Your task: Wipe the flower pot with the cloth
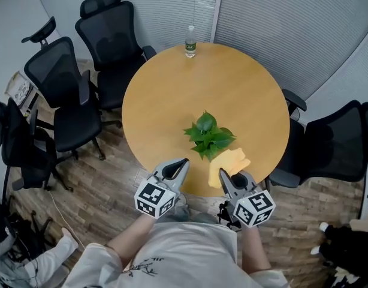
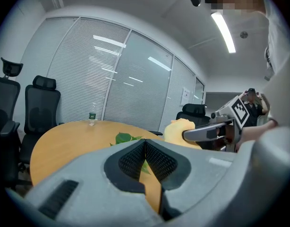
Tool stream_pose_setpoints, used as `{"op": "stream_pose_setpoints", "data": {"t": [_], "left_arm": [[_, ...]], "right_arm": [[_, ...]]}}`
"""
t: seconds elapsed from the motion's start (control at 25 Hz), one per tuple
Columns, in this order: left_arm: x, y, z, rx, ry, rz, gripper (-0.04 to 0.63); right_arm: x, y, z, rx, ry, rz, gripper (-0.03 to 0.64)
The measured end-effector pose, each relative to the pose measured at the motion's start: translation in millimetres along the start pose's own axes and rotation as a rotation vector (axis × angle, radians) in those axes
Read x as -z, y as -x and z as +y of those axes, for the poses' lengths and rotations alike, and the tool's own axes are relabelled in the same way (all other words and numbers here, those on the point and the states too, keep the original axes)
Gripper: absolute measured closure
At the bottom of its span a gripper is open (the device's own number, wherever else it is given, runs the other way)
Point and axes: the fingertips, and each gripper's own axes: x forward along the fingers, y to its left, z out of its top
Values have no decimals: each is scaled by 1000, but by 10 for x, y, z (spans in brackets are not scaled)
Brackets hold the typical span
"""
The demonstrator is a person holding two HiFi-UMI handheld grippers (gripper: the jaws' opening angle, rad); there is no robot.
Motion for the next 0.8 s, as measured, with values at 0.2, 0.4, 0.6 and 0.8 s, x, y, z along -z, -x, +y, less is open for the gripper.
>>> {"op": "stream_pose_setpoints", "data": {"t": [0.2, 0.4, 0.6, 0.8], "left_arm": [[-26, -109, 95, 11, 12, 11, 584], [-68, -235, 126, 6, 16, 13, 584], [-98, -296, 83, -15, 30, 23, 584], [-81, -354, 163, -48, 35, 32, 584]], "right_arm": [[-67, -33, -141, 31, -12, 6, 564], [-124, -42, -332, 36, -17, 10, 564], [-181, -36, -448, 15, -9, 35, 563], [-256, -33, -625, 22, 17, 47, 564]]}}
